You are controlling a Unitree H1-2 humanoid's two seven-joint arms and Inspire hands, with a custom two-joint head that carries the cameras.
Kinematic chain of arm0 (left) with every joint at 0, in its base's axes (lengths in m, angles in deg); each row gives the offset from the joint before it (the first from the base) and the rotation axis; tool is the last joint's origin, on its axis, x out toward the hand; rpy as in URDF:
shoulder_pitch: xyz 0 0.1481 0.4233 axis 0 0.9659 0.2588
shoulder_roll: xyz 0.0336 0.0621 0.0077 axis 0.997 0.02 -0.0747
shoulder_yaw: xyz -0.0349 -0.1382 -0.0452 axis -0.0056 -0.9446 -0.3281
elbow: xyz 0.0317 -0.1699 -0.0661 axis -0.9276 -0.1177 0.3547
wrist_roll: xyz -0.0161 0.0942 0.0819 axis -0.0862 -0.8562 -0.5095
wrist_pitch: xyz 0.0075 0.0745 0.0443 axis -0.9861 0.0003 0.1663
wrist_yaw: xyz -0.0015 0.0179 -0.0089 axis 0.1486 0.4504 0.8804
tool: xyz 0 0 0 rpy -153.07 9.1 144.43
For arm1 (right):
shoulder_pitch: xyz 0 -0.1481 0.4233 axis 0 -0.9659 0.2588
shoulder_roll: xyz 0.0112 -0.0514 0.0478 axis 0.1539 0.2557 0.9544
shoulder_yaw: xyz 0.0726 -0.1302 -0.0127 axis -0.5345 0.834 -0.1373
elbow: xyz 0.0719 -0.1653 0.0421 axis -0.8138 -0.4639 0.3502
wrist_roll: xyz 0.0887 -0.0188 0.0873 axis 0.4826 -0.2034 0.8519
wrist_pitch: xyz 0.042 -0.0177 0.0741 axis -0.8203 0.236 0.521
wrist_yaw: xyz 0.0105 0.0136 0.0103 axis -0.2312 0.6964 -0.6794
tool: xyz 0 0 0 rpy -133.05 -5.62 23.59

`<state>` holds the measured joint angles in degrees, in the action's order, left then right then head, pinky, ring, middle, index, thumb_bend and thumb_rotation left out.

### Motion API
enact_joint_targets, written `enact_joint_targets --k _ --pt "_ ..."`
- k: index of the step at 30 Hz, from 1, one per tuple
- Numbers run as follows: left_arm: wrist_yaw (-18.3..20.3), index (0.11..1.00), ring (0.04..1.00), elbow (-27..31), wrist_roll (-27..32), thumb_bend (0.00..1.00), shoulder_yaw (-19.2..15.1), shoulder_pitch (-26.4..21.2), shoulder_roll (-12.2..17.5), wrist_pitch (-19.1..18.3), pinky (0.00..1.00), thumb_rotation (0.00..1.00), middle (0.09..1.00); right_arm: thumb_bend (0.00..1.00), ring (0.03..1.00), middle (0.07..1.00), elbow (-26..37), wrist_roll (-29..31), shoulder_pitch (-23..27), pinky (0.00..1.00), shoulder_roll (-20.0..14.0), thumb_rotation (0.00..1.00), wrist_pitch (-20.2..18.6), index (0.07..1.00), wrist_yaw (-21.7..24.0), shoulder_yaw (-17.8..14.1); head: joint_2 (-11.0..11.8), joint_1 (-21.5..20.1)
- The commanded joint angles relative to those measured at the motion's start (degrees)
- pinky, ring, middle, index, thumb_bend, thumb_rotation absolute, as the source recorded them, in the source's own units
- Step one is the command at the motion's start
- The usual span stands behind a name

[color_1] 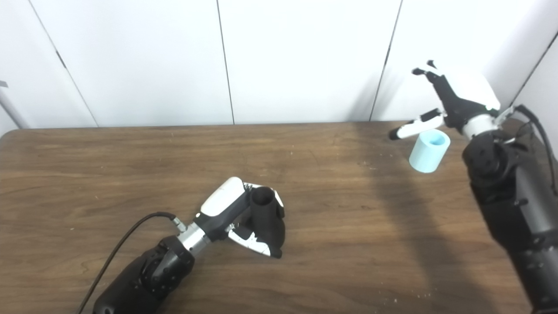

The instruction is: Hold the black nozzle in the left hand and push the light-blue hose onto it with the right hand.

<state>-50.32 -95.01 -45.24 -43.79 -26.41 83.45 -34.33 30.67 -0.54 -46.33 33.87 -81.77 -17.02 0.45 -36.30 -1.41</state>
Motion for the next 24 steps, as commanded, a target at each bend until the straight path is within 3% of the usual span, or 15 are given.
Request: enact_joint_targets --k 1,4,9,11,18,24 --pt "1.8 0.353 0.483 -6.8 -3.1 0.76 3.5 8.6 -0.2 -1.4 0.46 0.3 0.384 1.0 0.938 0.925 -0.6 -3.9 5.4 0.93 -1.2 0.4 -1.5 0.842 4.1 -1.6 0.0 -0.3" --pt "1.6 0.353 0.481 -7.0 -3.2 0.76 3.5 8.6 -0.2 -1.2 0.46 0.3 0.384 1.0 0.925 0.902 -3.2 -5.2 6.0 0.92 0.3 0.38 -1.5 0.816 6.7 -3.4 0.0 -0.3" --pt "1.6 0.354 0.481 -7.1 -3.2 0.76 3.6 8.6 0.0 -1.0 0.46 0.3 0.384 1.0 0.887 0.893 -7.6 -7.6 5.8 0.7 6.3 0.19 -1.5 0.804 5.1 -9.7 -0.1 -0.4" --pt "1.5 0.354 0.482 -6.9 -3.3 0.76 3.6 8.6 0.0 -0.9 0.46 0.3 0.384 1.0 0.891 0.896 -9.0 -8.7 5.6 0.68 7.6 0.16 -1.5 0.804 4.8 -10.8 -0.2 -0.4" --pt "1.6 0.354 0.484 -6.8 -3.4 0.76 3.7 8.6 0.1 -1.1 0.46 0.3 0.385 1.0 0.869 0.876 -11.3 -14.4 5.9 0.72 8.9 0.15 -1.5 0.815 9.3 -10.6 -0.3 -0.2" --pt "1.8 0.354 0.484 -6.8 -3.2 0.76 3.6 8.6 0.1 -1.1 0.46 0.3 0.386 1.0 0.825 0.876 -11.8 -16.1 6.1 0.68 9.7 0.13 -1.5 0.825 12.2 -11.5 -0.3 -0.2"
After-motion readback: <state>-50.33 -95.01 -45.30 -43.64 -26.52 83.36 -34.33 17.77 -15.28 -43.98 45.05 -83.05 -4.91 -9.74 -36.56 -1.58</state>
